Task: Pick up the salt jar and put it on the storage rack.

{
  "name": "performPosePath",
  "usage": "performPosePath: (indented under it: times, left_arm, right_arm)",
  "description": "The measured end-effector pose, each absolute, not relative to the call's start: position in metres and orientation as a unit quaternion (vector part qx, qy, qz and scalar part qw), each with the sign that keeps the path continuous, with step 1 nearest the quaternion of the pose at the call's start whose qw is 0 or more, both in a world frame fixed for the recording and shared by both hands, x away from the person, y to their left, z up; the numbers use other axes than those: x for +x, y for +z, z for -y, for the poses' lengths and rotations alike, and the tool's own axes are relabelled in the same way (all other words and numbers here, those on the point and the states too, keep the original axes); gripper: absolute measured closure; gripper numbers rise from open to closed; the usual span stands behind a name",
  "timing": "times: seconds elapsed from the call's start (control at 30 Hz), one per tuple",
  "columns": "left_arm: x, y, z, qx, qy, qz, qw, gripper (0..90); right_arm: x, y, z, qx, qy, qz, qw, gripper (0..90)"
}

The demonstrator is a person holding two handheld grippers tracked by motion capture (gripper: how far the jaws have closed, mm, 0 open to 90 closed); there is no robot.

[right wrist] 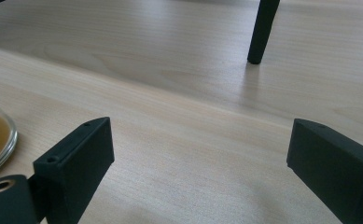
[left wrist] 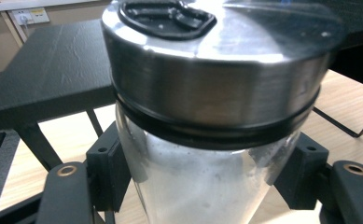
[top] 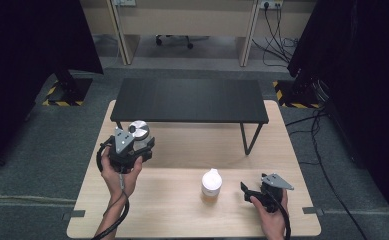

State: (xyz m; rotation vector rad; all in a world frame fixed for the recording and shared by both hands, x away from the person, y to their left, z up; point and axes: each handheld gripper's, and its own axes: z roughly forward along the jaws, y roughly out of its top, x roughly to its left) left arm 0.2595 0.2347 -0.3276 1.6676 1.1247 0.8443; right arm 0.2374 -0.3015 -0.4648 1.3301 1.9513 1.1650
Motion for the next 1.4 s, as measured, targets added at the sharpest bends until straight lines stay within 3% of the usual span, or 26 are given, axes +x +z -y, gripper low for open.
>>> performPosePath:
  times: [0.93,1.4]
  left_arm:
    - [0.288,-0.267,-0.232,0.668,0.373,-0.465,0.444,31.2]
    - [0.329,-0.246,-0.229,0.653,0.382,-0.488,0.434,31.2]
  right_arm:
    - [0.237,-0.465,0.301,0.489,0.429,-0.717,0.253,7.6]
    - [0.237,-0.465,0.302,0.486,0.43,-0.718,0.251,7.6]
